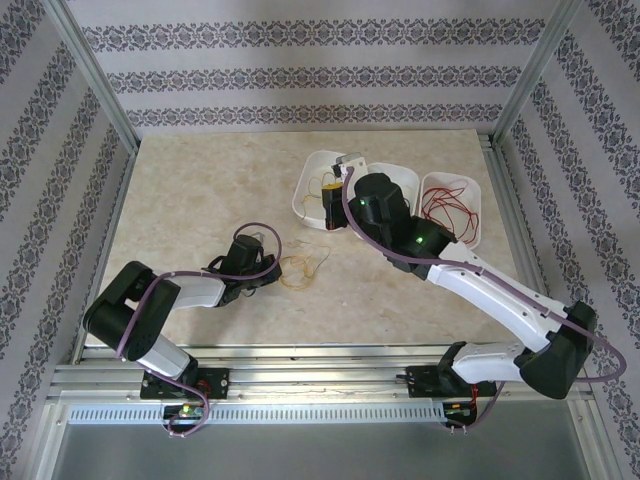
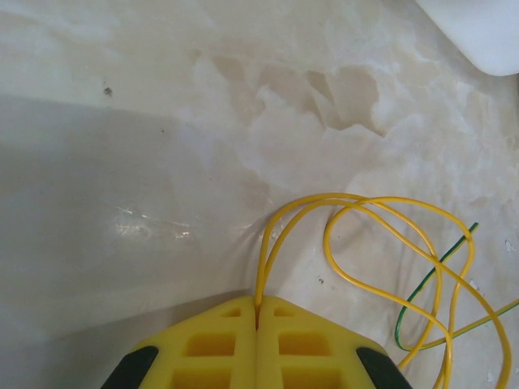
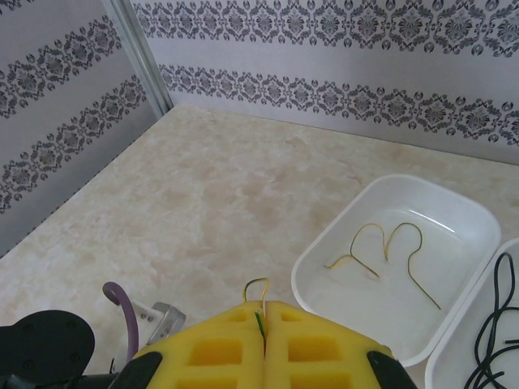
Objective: Untangle the cables
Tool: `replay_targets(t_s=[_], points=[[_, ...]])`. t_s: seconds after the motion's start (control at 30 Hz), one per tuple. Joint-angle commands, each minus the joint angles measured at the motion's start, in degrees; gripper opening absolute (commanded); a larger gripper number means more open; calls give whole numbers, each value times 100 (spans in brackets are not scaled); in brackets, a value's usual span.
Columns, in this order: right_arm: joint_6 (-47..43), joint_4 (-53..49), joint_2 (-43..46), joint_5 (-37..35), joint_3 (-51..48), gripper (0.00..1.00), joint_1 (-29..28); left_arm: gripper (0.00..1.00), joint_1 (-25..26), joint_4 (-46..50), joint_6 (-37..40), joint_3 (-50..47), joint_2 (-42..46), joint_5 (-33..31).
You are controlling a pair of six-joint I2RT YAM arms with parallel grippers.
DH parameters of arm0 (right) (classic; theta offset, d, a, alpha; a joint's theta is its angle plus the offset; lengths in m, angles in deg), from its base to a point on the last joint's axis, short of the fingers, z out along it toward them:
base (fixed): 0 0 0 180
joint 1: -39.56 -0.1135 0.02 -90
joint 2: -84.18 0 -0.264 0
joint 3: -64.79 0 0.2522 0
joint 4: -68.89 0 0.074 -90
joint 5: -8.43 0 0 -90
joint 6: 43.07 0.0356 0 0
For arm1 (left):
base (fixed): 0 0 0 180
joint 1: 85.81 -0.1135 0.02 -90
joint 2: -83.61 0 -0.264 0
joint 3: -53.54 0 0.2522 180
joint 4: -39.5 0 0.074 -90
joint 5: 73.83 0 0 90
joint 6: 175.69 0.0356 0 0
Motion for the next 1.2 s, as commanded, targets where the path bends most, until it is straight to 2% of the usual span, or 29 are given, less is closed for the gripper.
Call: replay_targets(t_s=[0.0, 0.4, 0.77, 1.0, 1.17], points=[[-230, -137, 172, -214, 250, 0, -44, 0, 234, -66, 26, 74, -237, 407], [-514, -465, 255, -506, 634, 0, -39, 0, 232, -185, -40, 15, -263, 469], [-1009, -975, 185, -932, 1413, 0, -4, 0, 231, -225, -37, 13, -272, 480], [-1400, -1065, -58, -958, 2000, 0, 95, 0, 233, -252, -34, -1, -271, 486], [-1528, -1062, -450, -808, 2544, 0, 371, 0, 231, -245, -37, -24, -237, 489]])
